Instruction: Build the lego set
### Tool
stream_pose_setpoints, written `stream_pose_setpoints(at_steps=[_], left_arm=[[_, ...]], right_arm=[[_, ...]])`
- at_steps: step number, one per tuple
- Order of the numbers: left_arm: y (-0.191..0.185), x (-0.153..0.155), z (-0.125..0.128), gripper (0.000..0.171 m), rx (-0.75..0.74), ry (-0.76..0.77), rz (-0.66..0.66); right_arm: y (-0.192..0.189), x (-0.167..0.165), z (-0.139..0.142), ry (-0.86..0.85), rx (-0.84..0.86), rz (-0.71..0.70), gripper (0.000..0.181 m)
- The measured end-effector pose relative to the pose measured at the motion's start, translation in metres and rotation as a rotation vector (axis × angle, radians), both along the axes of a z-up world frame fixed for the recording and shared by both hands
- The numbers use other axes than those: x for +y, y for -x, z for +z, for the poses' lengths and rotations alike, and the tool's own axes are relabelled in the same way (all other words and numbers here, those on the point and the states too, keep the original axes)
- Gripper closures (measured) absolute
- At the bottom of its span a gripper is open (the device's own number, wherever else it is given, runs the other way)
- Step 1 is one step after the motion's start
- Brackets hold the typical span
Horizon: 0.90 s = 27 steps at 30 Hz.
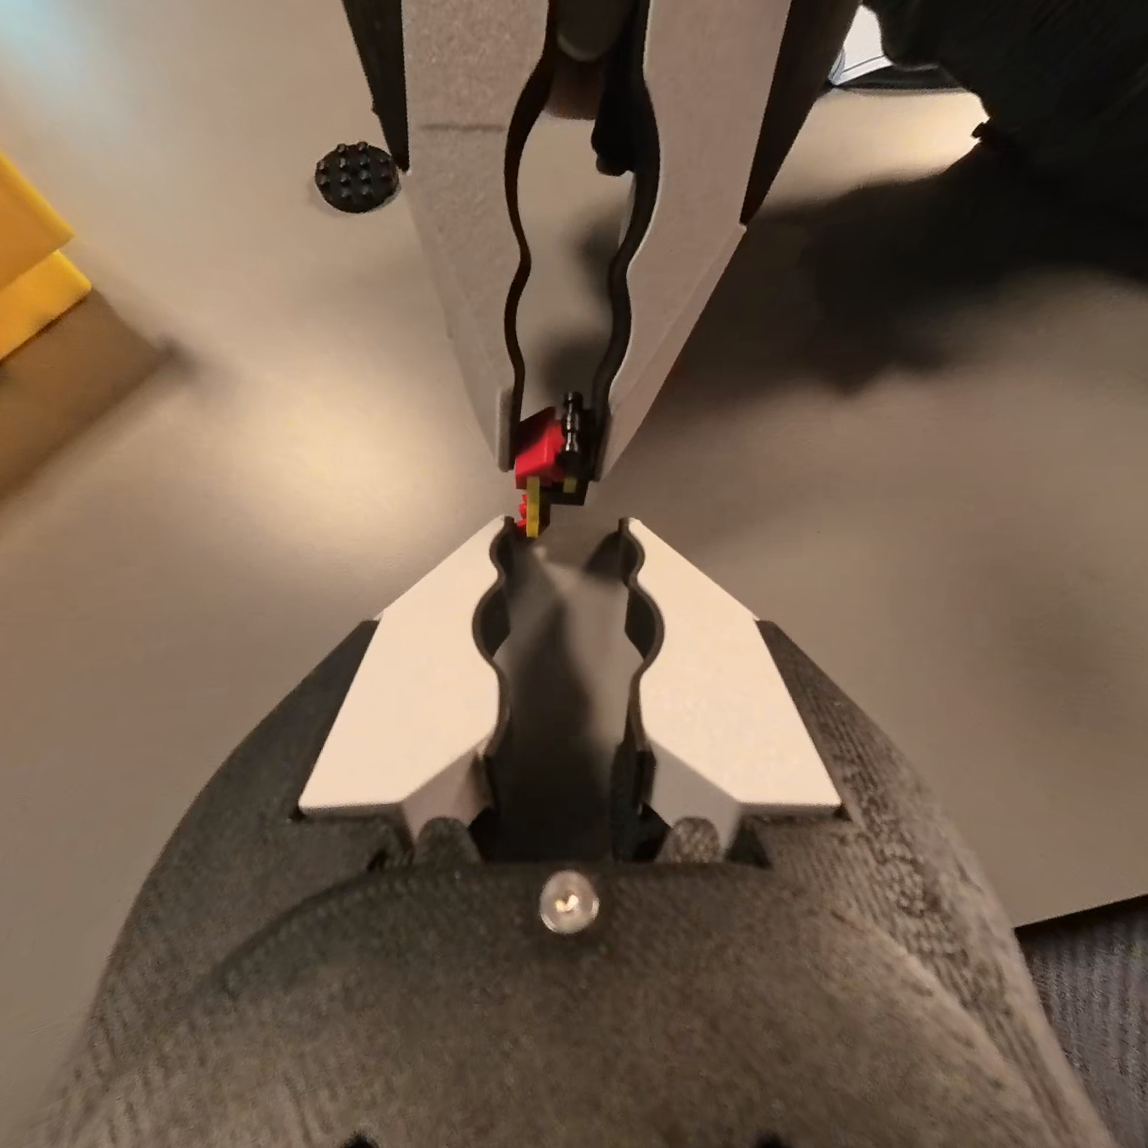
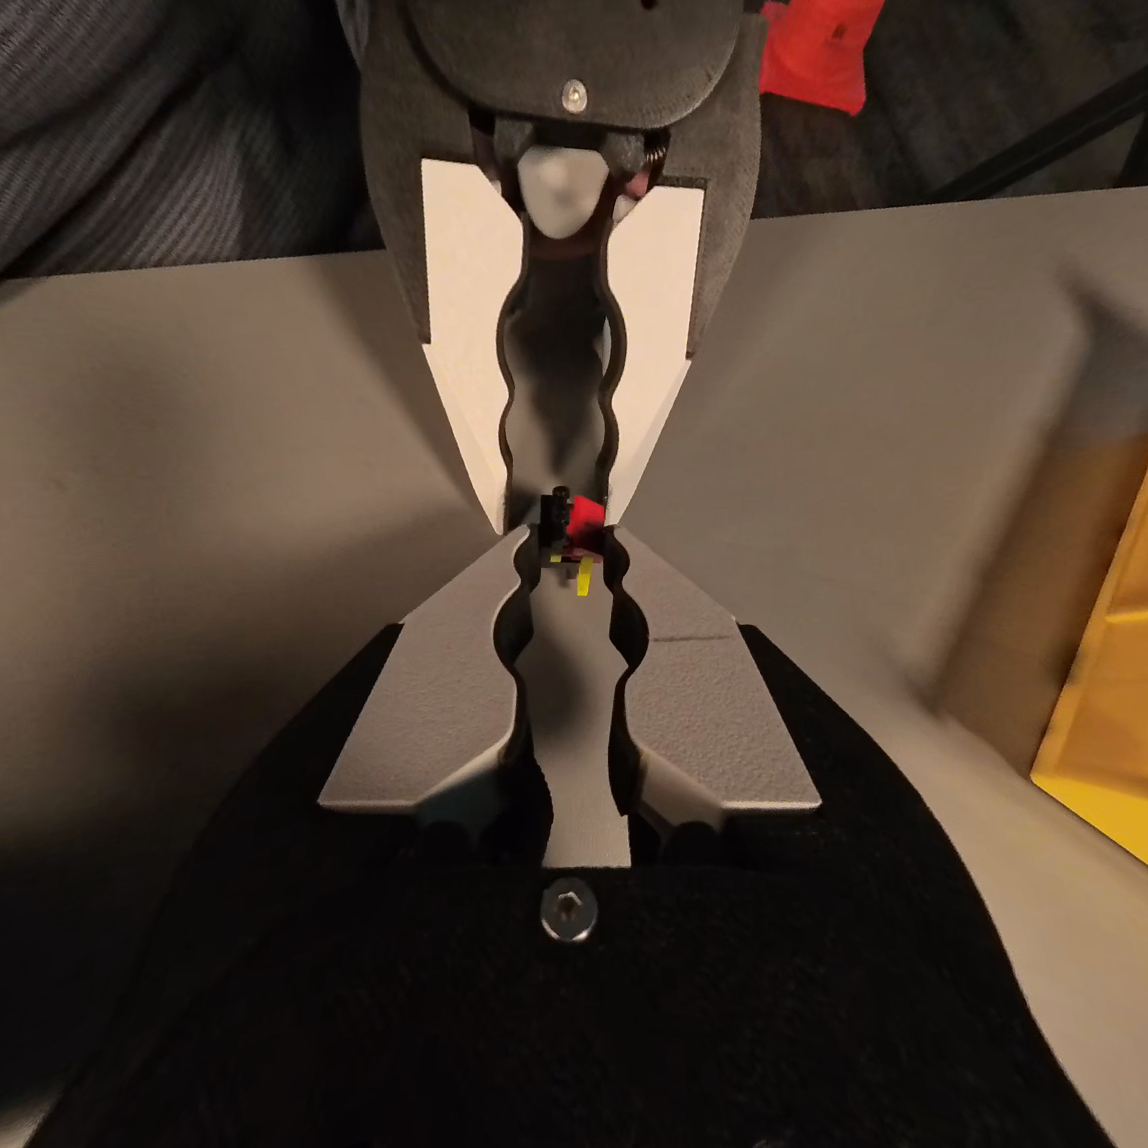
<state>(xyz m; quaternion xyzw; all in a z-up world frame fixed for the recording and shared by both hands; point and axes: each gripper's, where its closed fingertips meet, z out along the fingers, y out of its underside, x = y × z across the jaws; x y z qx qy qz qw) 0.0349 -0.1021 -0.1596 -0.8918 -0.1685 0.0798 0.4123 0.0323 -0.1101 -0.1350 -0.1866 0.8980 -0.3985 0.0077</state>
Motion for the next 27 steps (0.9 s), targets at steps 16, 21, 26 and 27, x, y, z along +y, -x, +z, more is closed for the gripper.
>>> stream_pose_setpoints(at_steps=[16,21,26,27], left_arm=[[0.009,0.002,0.000,0.147,0.009,-0.003,-0.002],[0.012,0.002,0.000,0.160,0.044,0.013,-0.006],[0.006,0.007,0.001,0.168,0.168,0.061,-0.122],[0.006,0.008,0.002,0.168,0.170,0.052,-0.142]], right_arm=[[0.000,0.000,0.000,0.028,-0.007,-0.014,0.164],[-0.001,0.003,0.001,0.054,-0.008,-0.045,0.164],[-0.008,0.010,0.002,0.086,0.110,-0.121,0.164],[-0.009,0.011,0.002,0.092,0.137,-0.144,0.163]])
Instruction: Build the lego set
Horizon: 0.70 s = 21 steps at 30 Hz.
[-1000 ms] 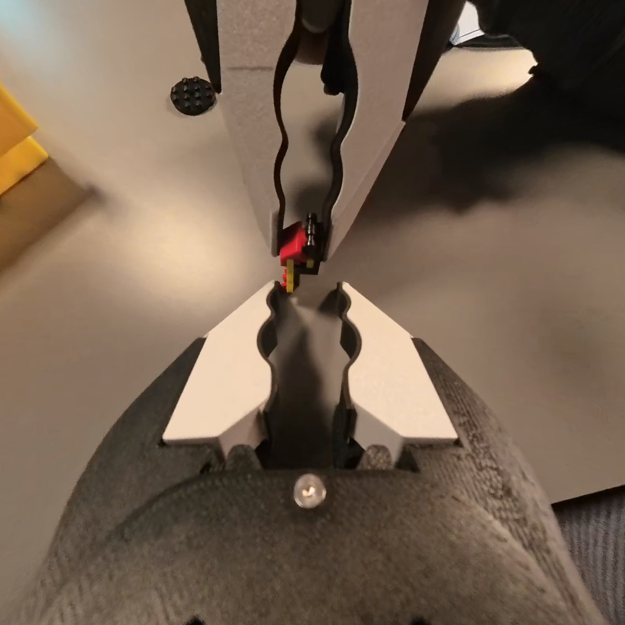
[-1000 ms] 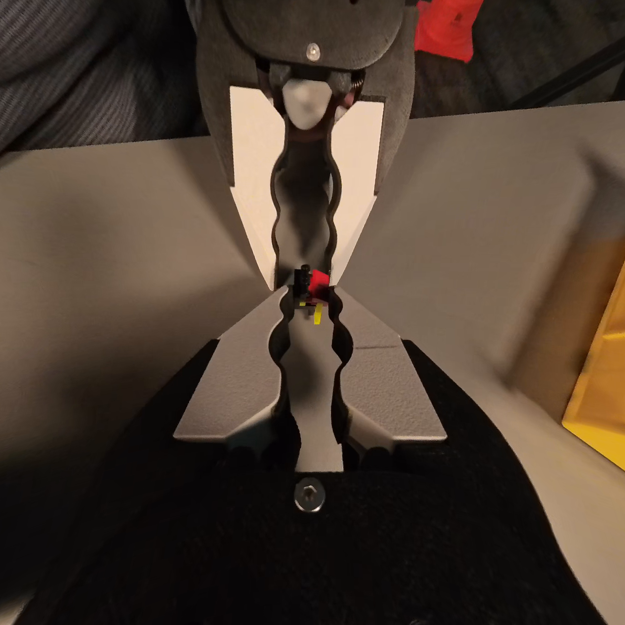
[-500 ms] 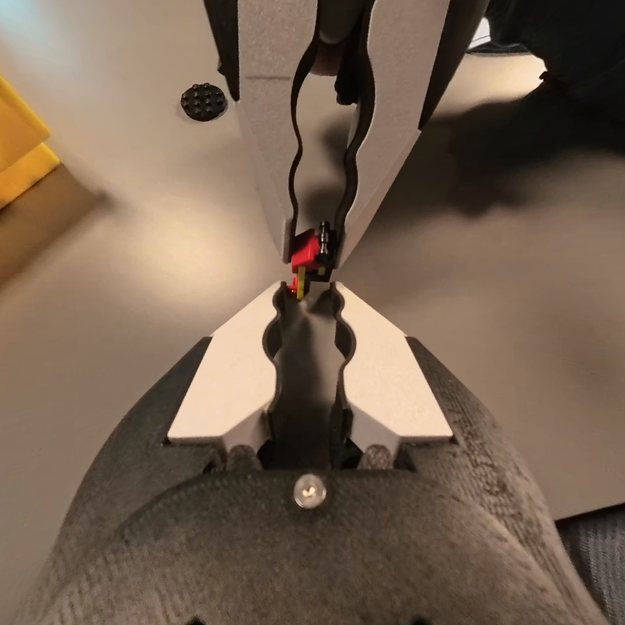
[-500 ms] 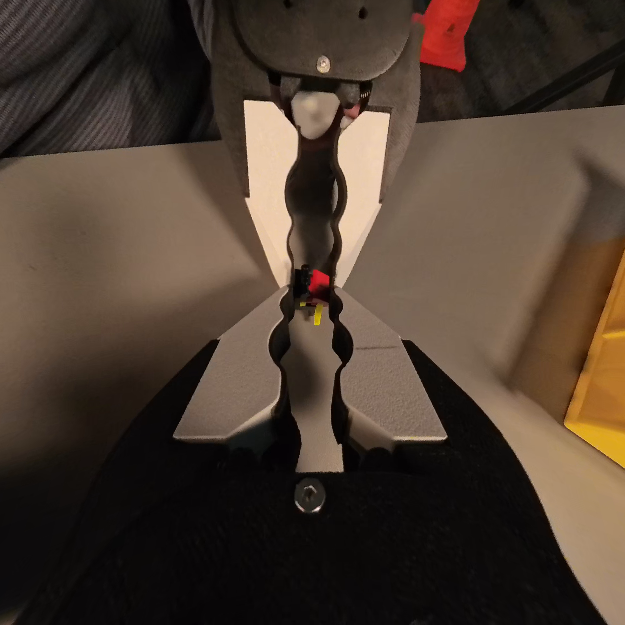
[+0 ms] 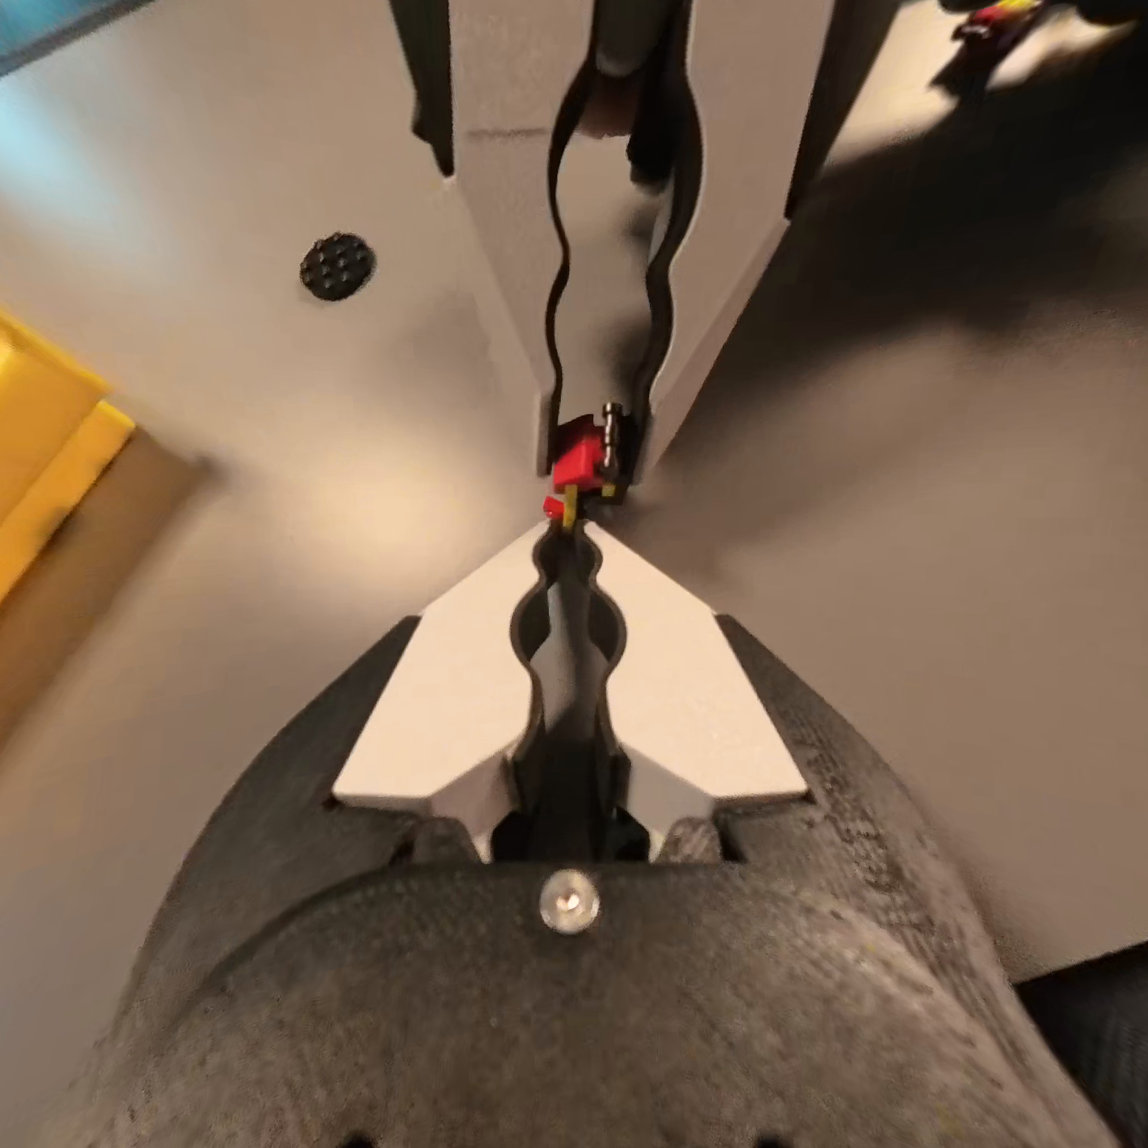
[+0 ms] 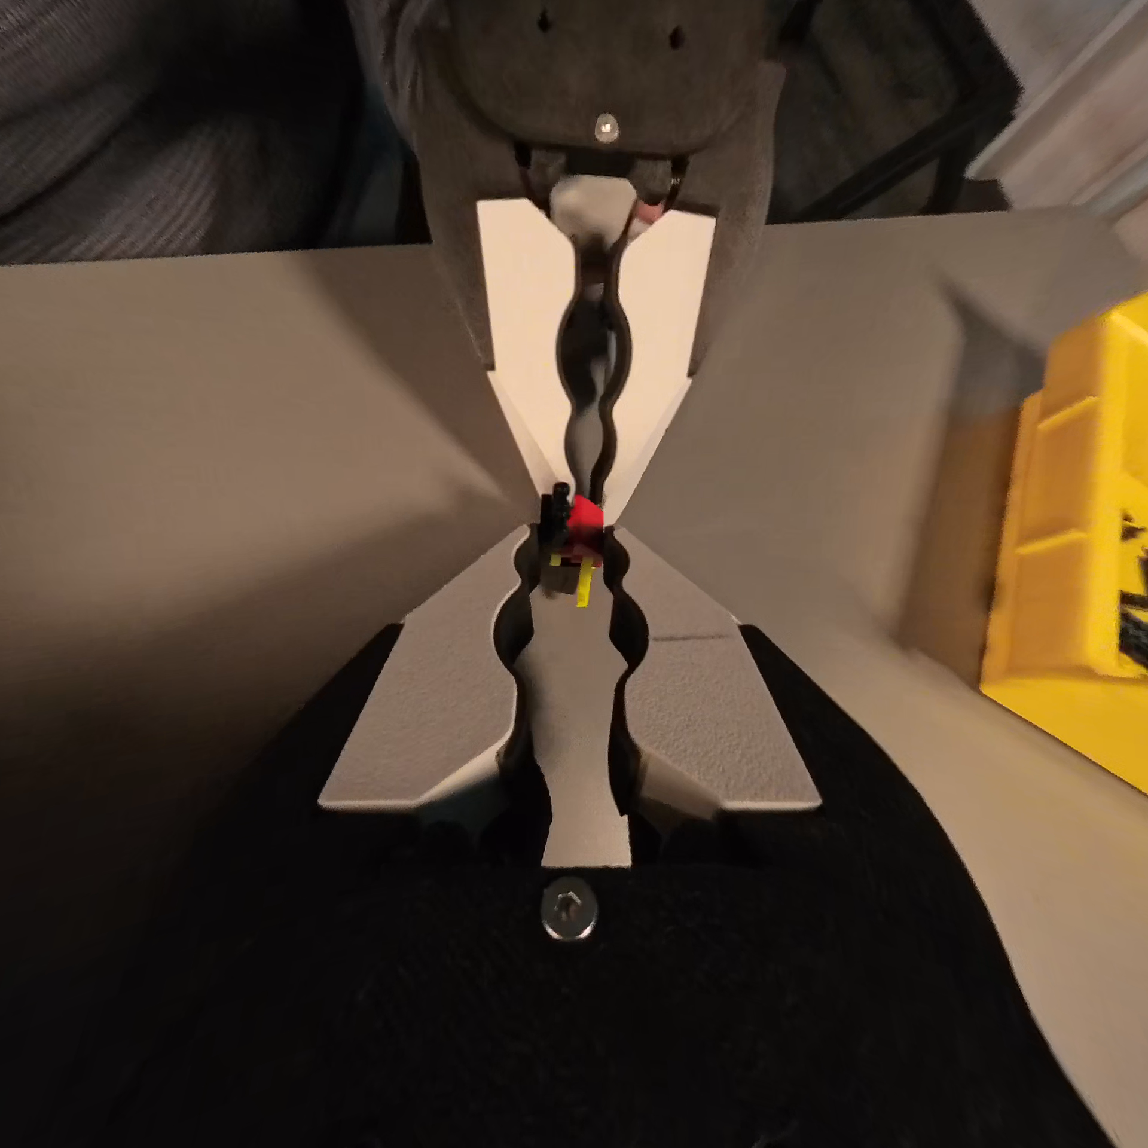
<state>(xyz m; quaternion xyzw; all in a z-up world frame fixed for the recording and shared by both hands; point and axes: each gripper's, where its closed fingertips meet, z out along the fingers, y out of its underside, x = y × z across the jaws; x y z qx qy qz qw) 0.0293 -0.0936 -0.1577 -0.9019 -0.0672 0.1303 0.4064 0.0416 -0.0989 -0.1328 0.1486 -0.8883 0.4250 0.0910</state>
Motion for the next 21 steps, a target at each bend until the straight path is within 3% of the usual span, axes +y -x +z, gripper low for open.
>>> stream_pose_setpoints(at_steps=[13,21], left_arm=[[-0.028,0.011,0.002,0.157,0.040,-0.009,-0.464],[-0.043,0.007,0.005,0.158,0.112,-0.038,-0.630]], right_arm=[[-0.028,0.001,-0.005,-0.034,0.395,-0.213,0.163],[-0.038,-0.001,-0.011,-0.055,0.666,-0.271,0.163]])
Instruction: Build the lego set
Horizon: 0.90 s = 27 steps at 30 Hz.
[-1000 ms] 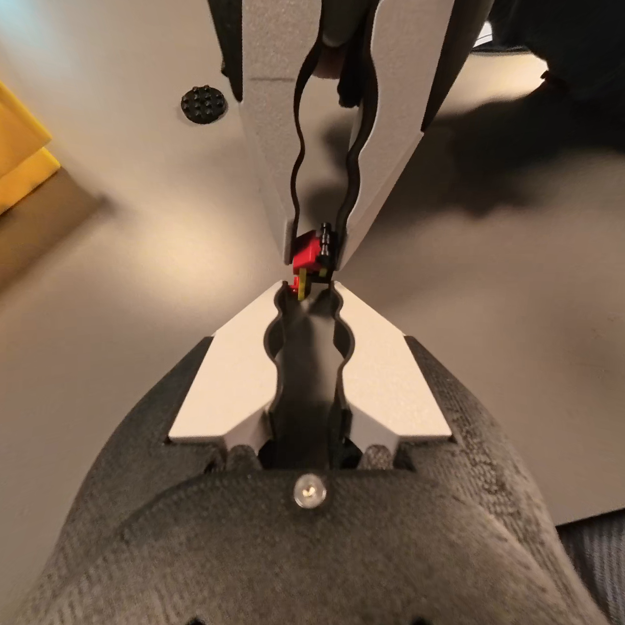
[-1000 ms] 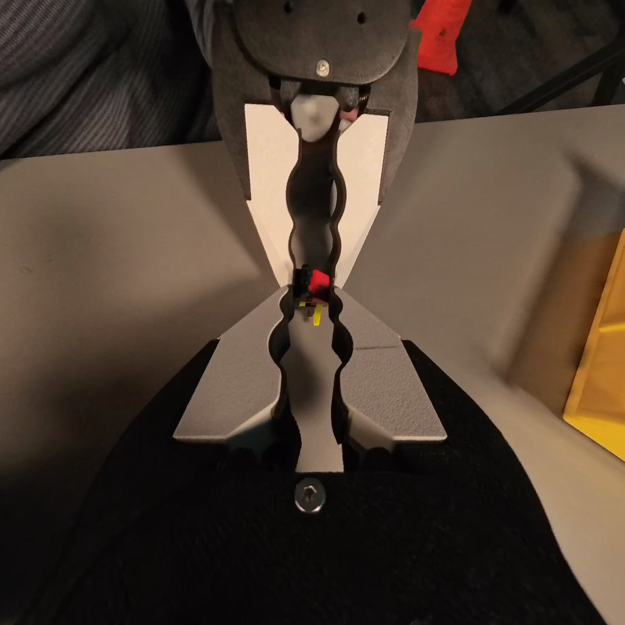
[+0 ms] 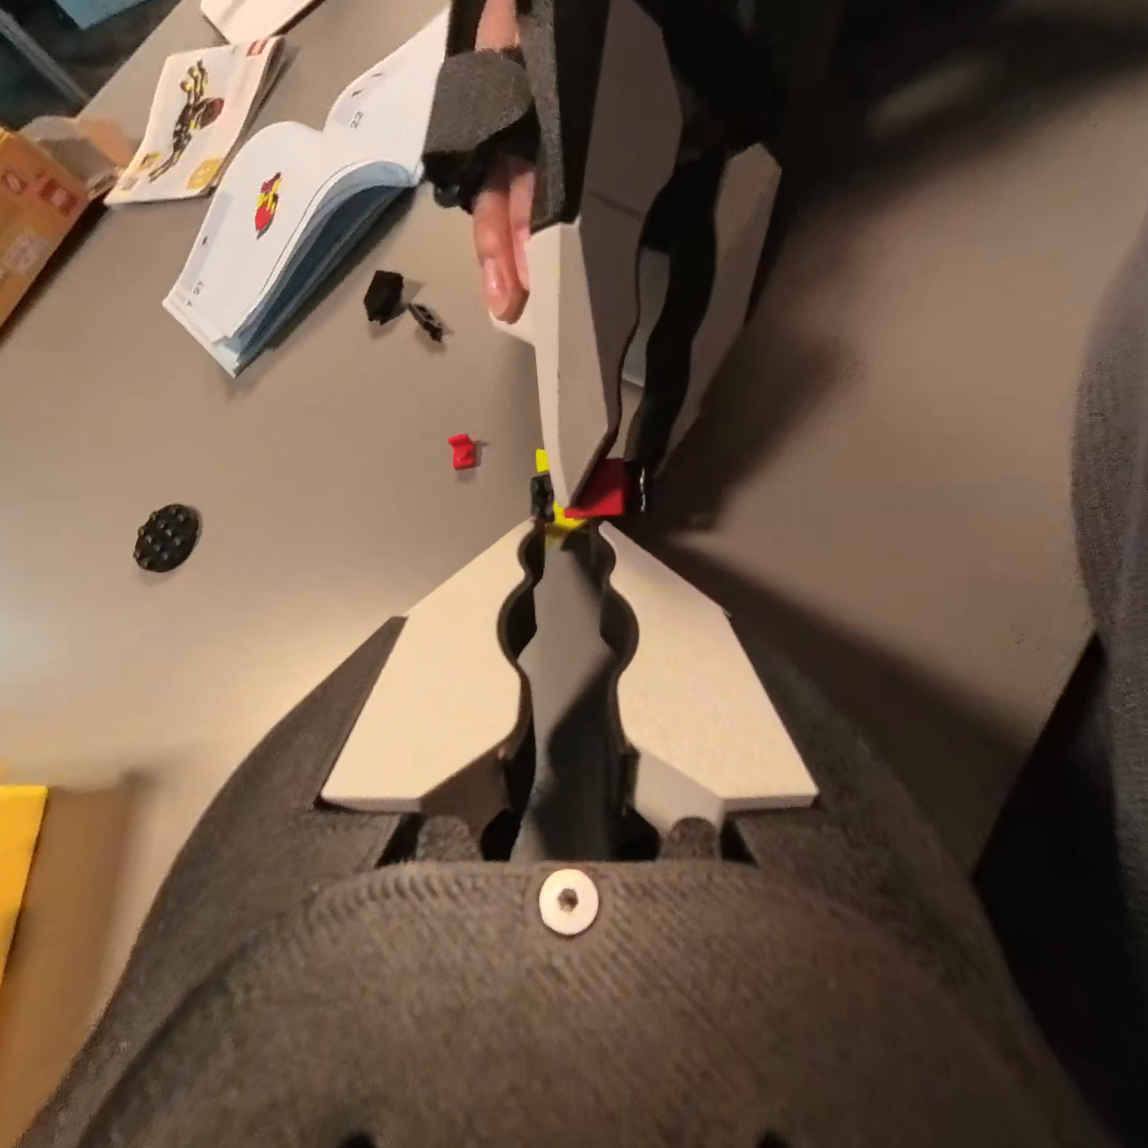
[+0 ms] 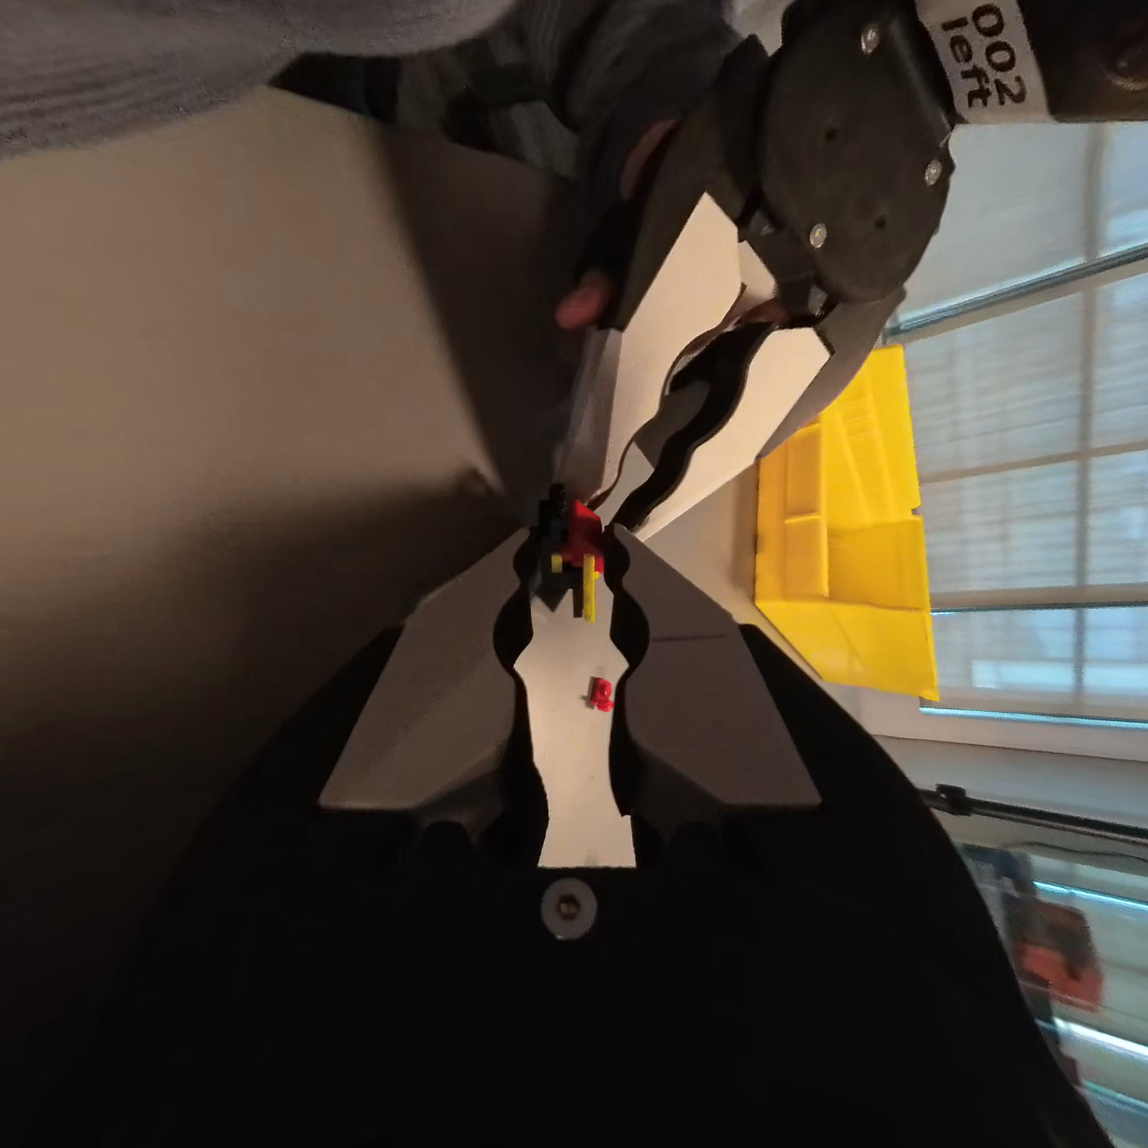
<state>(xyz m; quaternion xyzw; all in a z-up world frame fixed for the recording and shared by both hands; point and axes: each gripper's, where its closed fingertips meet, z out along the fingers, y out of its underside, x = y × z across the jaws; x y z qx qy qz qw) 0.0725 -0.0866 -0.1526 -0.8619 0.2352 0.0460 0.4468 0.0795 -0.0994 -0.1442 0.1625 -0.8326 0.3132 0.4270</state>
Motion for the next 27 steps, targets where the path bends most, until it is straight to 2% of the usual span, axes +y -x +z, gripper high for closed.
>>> stream_pose_setpoints(at_steps=[5,11,15,17,19,24,27], left_arm=[[-0.002,-0.003,0.001,0.151,-0.012,-0.005,-0.027],[0.013,-0.002,0.014,0.145,-0.096,-0.069,0.046],[0.041,0.007,0.039,0.137,-0.151,-0.233,0.167],[0.050,0.011,0.055,0.135,-0.184,-0.335,0.185],[0.059,0.017,0.063,0.131,-0.182,-0.388,0.173],[0.073,0.049,0.069,0.110,-0.113,-0.419,0.069],[0.075,0.073,0.082,0.110,-0.066,-0.528,-0.029]], right_arm=[[0.001,0.000,0.000,-0.001,0.033,-0.014,0.163],[0.007,0.009,0.006,0.004,0.131,-0.069,0.163],[0.021,0.027,0.020,0.071,0.200,-0.175,0.163],[0.029,0.035,0.030,0.139,0.217,-0.224,0.163],[0.038,0.047,0.039,0.189,0.241,-0.292,0.164],[0.056,0.079,0.053,0.226,0.319,-0.469,0.164],[0.064,0.097,0.053,0.177,0.364,-0.577,0.164]])
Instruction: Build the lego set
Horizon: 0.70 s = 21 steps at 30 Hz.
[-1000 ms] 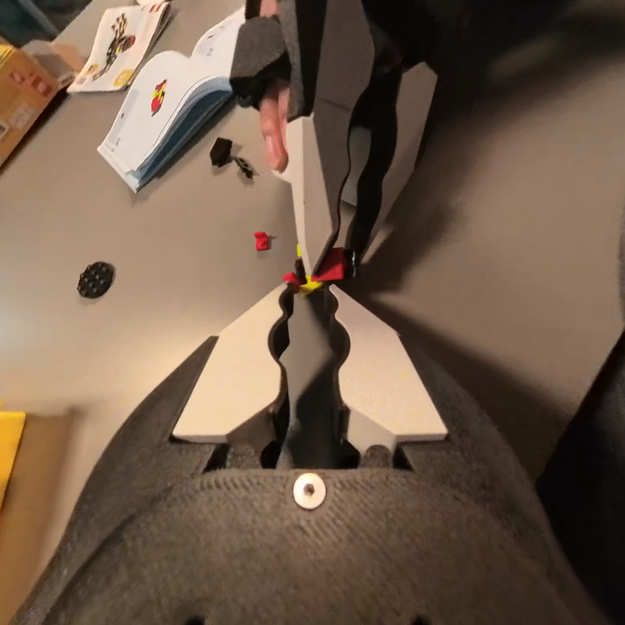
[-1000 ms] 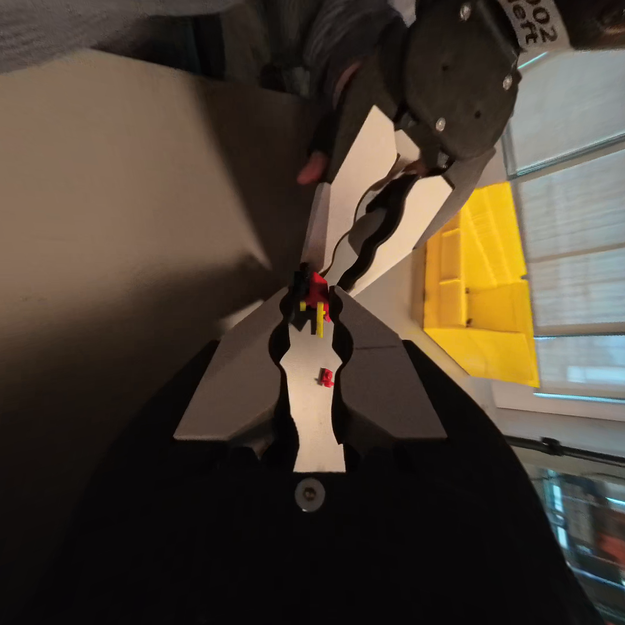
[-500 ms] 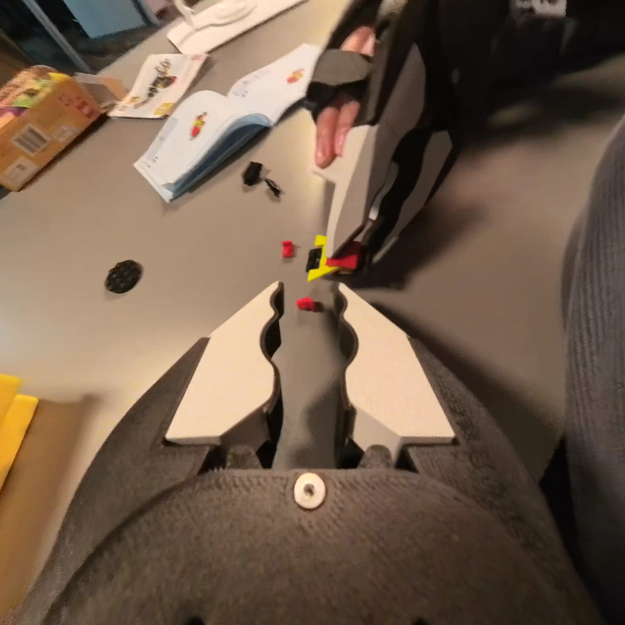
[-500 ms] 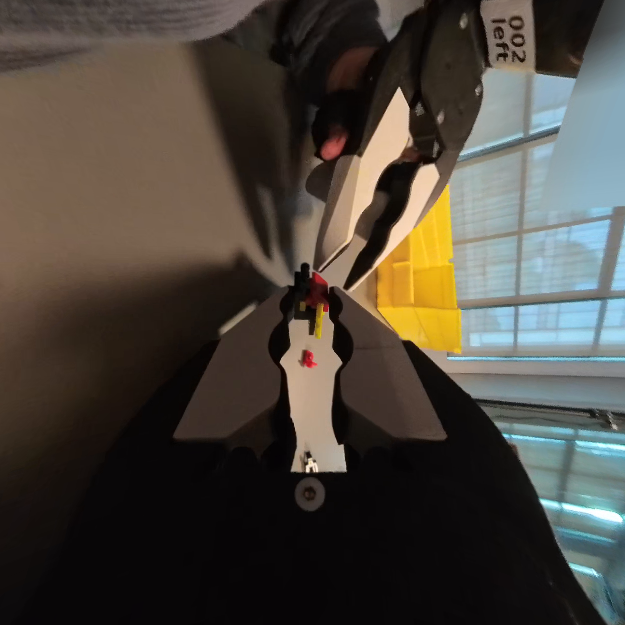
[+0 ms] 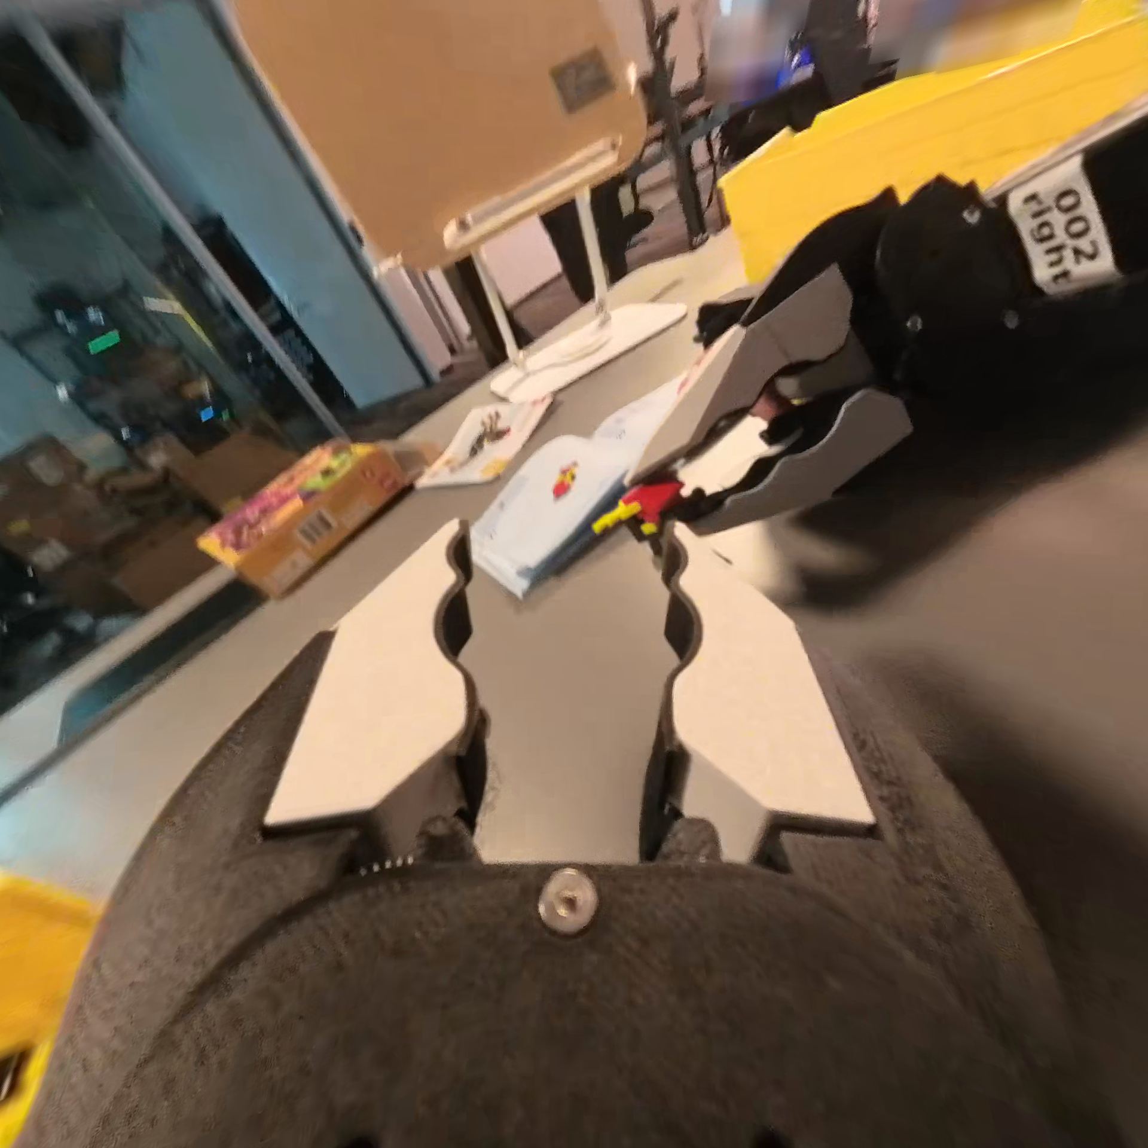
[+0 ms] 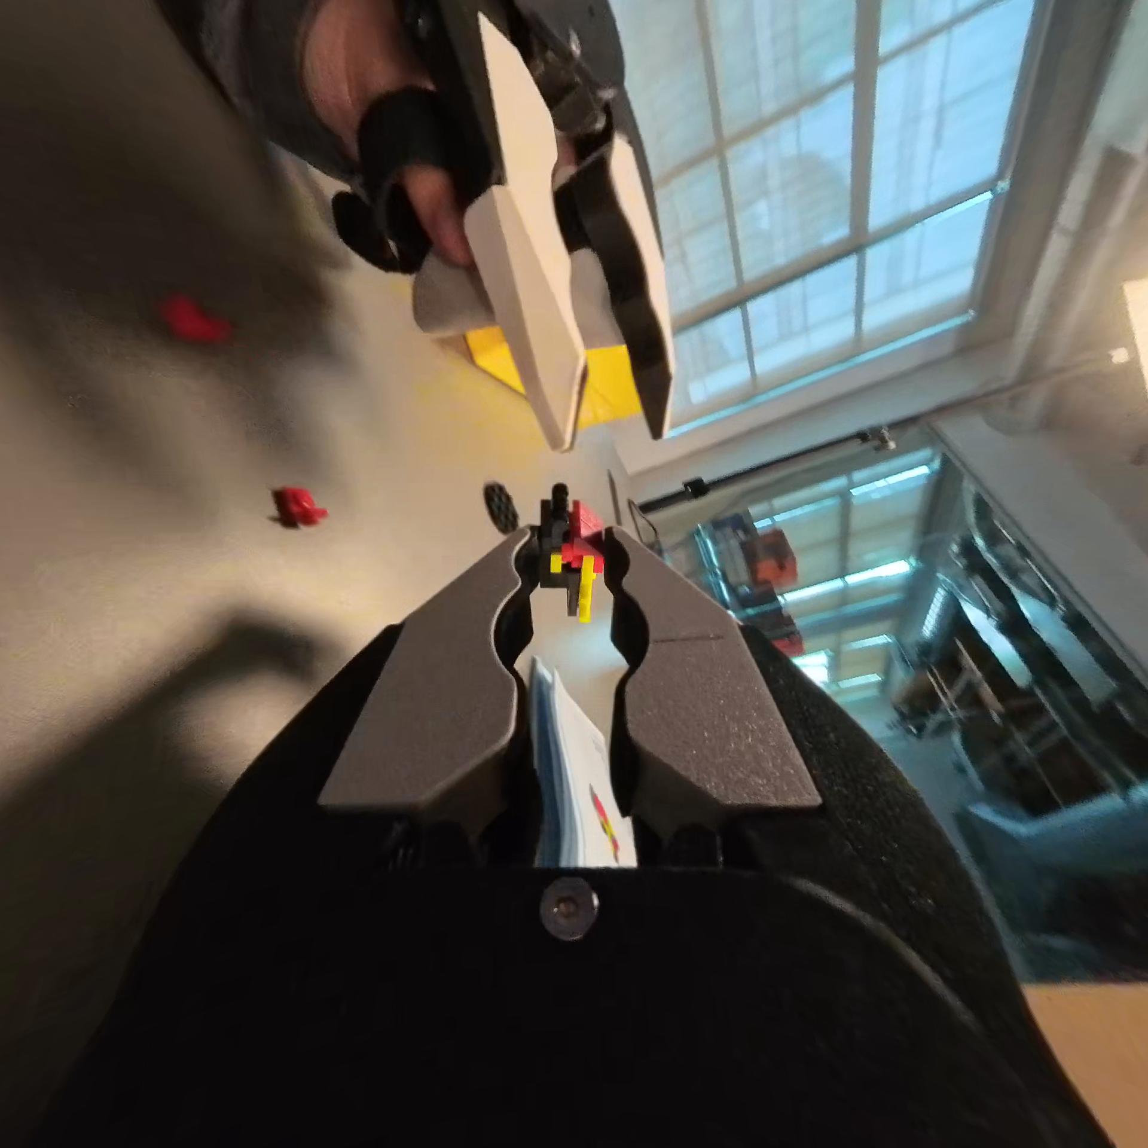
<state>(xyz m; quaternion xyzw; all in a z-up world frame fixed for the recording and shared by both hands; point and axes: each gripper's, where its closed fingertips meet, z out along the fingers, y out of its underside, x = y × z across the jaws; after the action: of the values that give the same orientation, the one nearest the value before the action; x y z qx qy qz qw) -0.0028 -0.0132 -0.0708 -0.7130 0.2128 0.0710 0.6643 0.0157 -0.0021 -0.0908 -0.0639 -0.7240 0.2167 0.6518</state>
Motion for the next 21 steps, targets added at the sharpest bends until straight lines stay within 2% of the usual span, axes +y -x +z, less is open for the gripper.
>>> stream_pose_setpoints(at_steps=[4,8,13,16,21], left_arm=[[-0.002,0.029,0.011,0.116,0.046,-0.112,-0.089],[0.005,0.049,0.014,0.118,0.017,-0.132,-0.115],[0.012,0.042,0.025,0.120,-0.136,-0.152,-0.168],[0.011,0.040,0.027,0.121,-0.143,-0.163,-0.177],[0.004,0.042,0.023,0.122,-0.112,-0.151,-0.201]], right_arm=[[0.005,0.021,-0.004,-0.106,0.020,-0.143,0.163],[0.010,0.032,-0.008,-0.189,0.021,-0.235,0.163],[0.011,0.033,-0.012,-0.271,0.021,-0.286,0.163],[0.008,0.022,-0.017,-0.349,0.016,-0.283,0.163],[0.000,0.003,-0.018,-0.365,0.022,-0.253,0.164]])
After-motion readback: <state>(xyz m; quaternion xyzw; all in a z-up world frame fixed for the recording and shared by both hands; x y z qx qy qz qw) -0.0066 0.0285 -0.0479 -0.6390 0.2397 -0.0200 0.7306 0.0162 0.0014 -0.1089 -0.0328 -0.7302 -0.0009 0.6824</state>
